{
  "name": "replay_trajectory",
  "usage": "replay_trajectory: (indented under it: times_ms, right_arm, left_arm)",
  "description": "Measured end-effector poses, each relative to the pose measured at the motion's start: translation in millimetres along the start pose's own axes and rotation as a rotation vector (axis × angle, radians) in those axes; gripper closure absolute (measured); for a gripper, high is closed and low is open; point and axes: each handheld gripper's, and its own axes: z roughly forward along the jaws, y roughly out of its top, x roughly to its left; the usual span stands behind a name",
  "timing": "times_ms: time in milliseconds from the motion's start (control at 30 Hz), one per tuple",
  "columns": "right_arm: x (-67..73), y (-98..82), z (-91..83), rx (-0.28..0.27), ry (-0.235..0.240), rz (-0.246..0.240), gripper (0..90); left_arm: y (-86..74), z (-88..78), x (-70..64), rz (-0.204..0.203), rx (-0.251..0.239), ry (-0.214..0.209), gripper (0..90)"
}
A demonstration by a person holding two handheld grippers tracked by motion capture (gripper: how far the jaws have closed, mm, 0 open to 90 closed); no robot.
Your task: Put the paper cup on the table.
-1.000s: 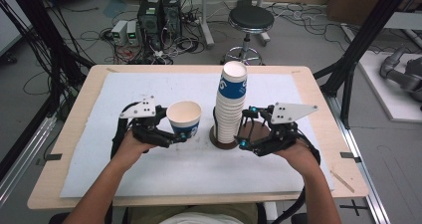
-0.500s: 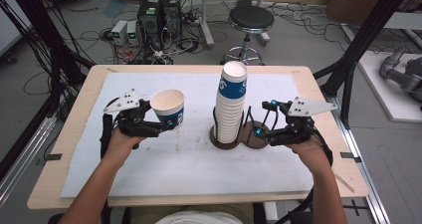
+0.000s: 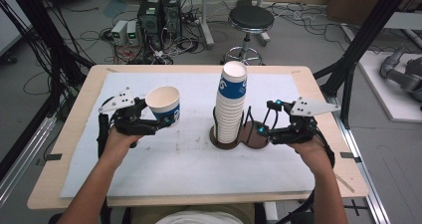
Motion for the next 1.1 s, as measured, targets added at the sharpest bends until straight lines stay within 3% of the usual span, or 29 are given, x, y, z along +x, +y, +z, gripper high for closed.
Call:
replay_trajectory:
  times_ms: [167, 300, 400, 567, 733, 1000, 1100]
  right_arm:
    - [-2.0, -1.1, -1.2, -0.001, -0.012, 0.002, 18.9]
    - [-4.1, -2.8, -1.2, -0.001, -0.018, 0.002, 18.9]
    - [-3.9, -3.7, -0.9, 0.001, -0.013, 0.011, 18.9]
    - [-6.3, -4.7, -0.9, 0.002, -0.019, 0.007, 18.9]
    - [-8.8, -6.3, -2.6, 0.000, -0.039, 0.023, 18.9]
    - [-9.3, -6.5, -0.5, 0.010, -0.045, 0.020, 18.9]
    - [-10.2, -7.4, -0.9, 0.009, -0.046, 0.017, 18.9]
  left_arm:
    - [-2.2, -9.2, 9.0, 0.001, -0.022, 0.070, 26.2]
    - [-10.0, -20.8, 21.6, 0.029, -0.045, 0.159, 26.0]
    - [-16.8, -28.8, 31.7, 0.026, -0.044, 0.228, 26.0]
    - [-23.4, -36.4, 44.9, 0.013, -0.031, 0.307, 25.8]
    - [-24.3, -34.4, 58.9, -0.034, -0.066, 0.344, 25.6]
    - [-13.3, -15.7, 89.5, -0.026, -0.033, 0.390, 25.6]
    - [-19.9, -6.7, 100.6, -0.038, -0.039, 0.395, 25.6]
